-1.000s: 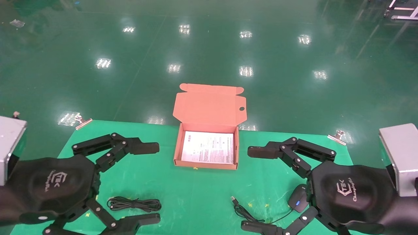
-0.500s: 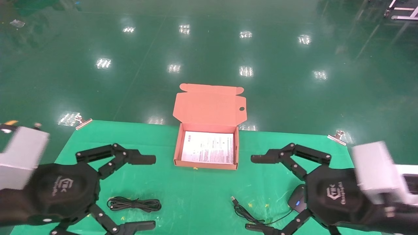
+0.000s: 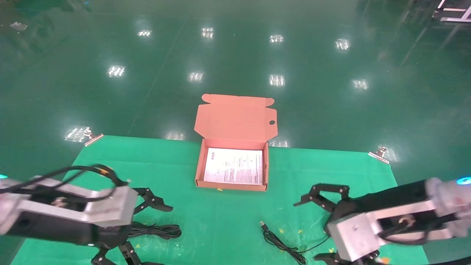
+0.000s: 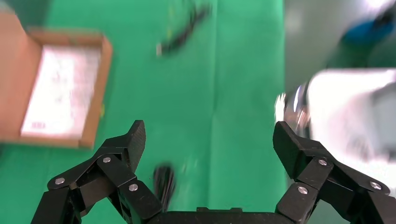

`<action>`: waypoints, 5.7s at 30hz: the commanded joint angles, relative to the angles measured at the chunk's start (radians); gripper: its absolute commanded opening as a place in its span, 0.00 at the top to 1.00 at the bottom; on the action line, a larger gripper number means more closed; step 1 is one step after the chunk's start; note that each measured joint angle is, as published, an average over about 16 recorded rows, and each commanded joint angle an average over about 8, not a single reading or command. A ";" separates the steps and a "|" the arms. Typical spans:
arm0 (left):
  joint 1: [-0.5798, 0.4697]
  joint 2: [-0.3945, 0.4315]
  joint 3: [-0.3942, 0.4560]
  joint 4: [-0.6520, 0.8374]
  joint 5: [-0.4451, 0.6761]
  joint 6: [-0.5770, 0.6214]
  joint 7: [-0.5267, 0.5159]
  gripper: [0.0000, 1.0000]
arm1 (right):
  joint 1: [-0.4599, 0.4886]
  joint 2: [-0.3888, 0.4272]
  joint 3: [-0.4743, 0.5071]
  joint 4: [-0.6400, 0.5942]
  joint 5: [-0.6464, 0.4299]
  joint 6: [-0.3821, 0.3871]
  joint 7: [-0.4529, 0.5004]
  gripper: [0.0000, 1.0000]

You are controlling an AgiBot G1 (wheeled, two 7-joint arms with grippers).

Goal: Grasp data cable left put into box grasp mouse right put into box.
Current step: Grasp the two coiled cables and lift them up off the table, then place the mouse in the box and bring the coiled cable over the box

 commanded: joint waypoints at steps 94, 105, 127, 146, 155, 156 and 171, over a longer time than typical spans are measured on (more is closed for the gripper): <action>-0.021 0.410 0.159 0.913 0.399 -0.507 0.278 1.00 | -0.157 -0.383 -0.170 -0.576 -0.386 0.420 0.237 1.00; -0.046 0.346 0.141 0.797 0.376 -0.480 0.333 1.00 | -0.071 -0.281 -0.098 -0.482 -0.339 0.419 0.292 1.00; -0.148 0.282 0.055 0.330 0.450 -0.780 0.221 1.00 | 0.284 -0.469 0.036 -0.534 -0.263 0.638 0.164 1.00; -0.191 0.301 0.050 0.336 0.510 -0.849 0.190 1.00 | 0.404 -0.628 0.054 -0.801 -0.152 0.677 -0.048 1.00; -0.182 0.257 0.070 0.343 0.588 -0.829 0.131 1.00 | 0.381 -0.636 -0.010 -0.810 -0.138 0.718 -0.036 1.00; -0.181 0.250 0.072 0.340 0.599 -0.826 0.119 1.00 | 0.378 -0.637 -0.019 -0.813 -0.135 0.723 -0.035 1.00; -0.151 0.165 0.096 0.210 0.778 -0.742 -0.102 1.00 | 0.268 -0.644 -0.192 -0.768 -0.018 0.760 0.013 1.00</action>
